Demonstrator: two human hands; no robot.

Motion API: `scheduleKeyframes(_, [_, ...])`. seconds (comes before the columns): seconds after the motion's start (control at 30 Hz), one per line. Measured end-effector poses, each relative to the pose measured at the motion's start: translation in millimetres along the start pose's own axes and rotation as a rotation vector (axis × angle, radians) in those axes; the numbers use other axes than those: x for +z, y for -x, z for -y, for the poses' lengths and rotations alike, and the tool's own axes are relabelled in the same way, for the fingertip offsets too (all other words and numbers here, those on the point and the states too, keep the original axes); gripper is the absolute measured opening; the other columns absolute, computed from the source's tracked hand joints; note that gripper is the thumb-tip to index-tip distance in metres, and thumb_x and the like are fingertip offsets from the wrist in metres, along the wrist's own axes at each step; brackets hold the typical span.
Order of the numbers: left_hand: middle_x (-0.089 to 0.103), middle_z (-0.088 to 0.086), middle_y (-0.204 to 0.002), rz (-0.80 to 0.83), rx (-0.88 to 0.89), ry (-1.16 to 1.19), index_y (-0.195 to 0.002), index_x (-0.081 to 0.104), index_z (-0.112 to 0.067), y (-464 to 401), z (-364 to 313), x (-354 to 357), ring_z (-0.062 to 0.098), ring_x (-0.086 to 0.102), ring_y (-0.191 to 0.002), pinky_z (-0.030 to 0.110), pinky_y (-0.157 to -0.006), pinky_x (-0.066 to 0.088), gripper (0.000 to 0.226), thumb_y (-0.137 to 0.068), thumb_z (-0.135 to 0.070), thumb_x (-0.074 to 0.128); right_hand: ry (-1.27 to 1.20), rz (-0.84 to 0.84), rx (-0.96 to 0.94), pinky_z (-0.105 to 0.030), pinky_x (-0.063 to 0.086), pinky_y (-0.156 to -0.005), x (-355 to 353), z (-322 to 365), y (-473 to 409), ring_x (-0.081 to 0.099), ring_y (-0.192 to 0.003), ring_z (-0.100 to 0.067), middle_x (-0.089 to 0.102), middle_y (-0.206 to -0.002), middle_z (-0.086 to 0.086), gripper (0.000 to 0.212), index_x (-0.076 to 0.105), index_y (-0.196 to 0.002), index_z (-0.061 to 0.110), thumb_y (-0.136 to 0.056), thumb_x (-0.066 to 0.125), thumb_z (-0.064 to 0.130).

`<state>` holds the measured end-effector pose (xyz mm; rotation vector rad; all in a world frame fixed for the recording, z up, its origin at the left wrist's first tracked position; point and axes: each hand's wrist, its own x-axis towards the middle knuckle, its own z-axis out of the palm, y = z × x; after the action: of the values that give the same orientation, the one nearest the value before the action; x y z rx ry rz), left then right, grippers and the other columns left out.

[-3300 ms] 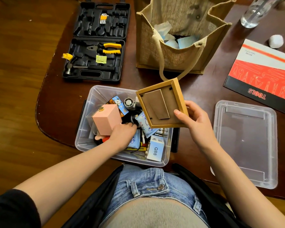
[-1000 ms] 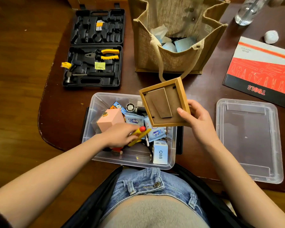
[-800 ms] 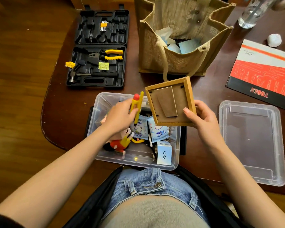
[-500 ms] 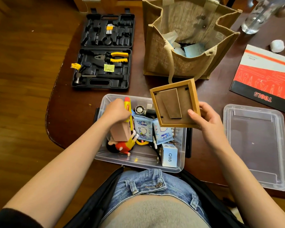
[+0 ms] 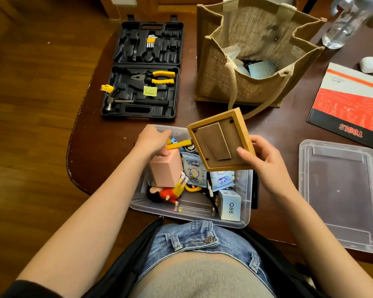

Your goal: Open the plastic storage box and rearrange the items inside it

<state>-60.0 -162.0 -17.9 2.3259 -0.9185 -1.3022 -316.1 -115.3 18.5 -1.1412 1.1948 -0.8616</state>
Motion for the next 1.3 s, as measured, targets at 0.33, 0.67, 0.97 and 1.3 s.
scheduleKeyframes(0.33, [0.071,0.006,-0.078,0.726,0.128,-0.58,-0.102,0.063,-0.006,42,57,-21,0.013,0.063,-0.052,0.02,-0.048,0.048,0.015,-0.097,-0.014,0.052,0.324,0.448,0.068,-0.022,0.05,-0.078,7,-7,-5,0.059,-0.087,-0.005,0.062,-0.091,0.017,0.018,0.057,-0.101,0.022,-0.088,0.062,0.01])
scheduleKeyframes(0.67, [0.067,-0.002,-0.11,0.521,0.693,-1.267,-0.115,0.063,-0.029,30,78,-12,0.019,0.061,-0.097,0.028,-0.072,0.043,0.026,-0.09,-0.036,0.058,0.69,0.659,0.098,-0.03,0.043,-0.078,28,-29,-5,0.052,-0.086,-0.013,0.054,-0.091,0.01,0.021,0.049,-0.096,0.023,-0.086,0.067,0.02])
scheduleKeyframes(0.97, [0.056,0.005,-0.129,0.483,1.017,-1.423,-0.127,0.047,-0.02,23,102,-2,0.025,0.055,-0.115,0.037,-0.087,0.047,0.04,-0.093,-0.041,0.052,1.229,0.861,0.044,-0.027,0.032,-0.067,57,-43,-1,0.044,-0.08,-0.019,0.056,-0.098,-0.004,0.036,0.045,-0.109,0.019,-0.085,0.063,0.039])
scheduleKeyframes(1.3, [0.068,0.002,-0.103,0.416,1.103,-1.129,-0.105,0.058,-0.018,19,108,-2,0.022,0.064,-0.092,0.028,-0.07,0.045,0.019,-0.092,-0.026,0.047,1.32,0.931,-0.013,-0.027,0.035,-0.072,69,-47,-7,0.054,-0.103,-0.027,0.059,-0.116,-0.007,0.048,0.046,-0.124,0.018,-0.085,0.065,0.037])
